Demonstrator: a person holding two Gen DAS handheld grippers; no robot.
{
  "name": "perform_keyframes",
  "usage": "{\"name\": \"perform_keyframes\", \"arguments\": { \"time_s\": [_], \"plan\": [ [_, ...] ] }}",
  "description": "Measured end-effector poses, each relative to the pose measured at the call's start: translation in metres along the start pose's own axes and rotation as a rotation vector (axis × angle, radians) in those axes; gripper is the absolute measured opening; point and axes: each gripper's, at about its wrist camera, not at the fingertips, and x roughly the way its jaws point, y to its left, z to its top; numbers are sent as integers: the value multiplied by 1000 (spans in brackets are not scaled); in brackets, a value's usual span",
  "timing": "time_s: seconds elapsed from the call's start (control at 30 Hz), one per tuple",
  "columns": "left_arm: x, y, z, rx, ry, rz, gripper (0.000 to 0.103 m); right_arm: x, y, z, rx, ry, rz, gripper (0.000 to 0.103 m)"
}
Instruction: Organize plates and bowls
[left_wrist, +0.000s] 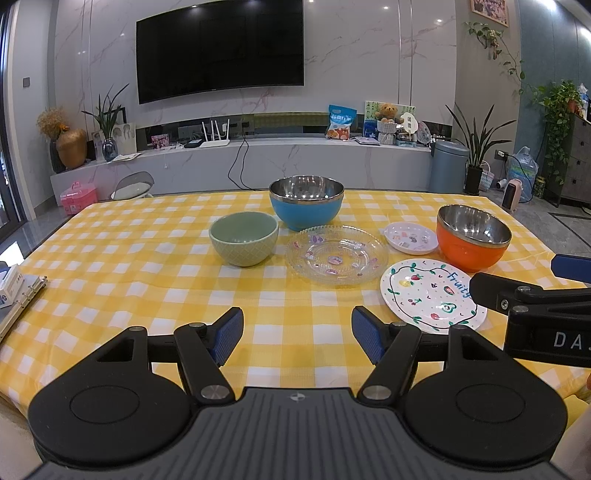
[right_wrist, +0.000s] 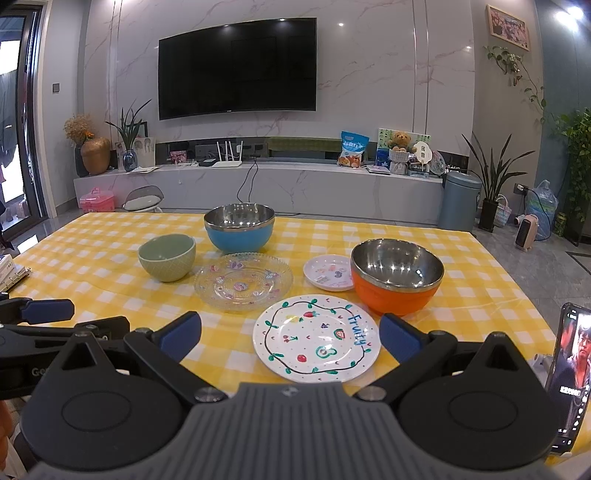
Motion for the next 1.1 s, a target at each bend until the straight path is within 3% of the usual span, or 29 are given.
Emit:
{"name": "perform_keyframes", "arguments": {
  "time_s": [1.1],
  "plan": [
    [2,-3,-6,-6,14,-10,79,2,-2,-2,1,28,-4,100]
  ]
}}
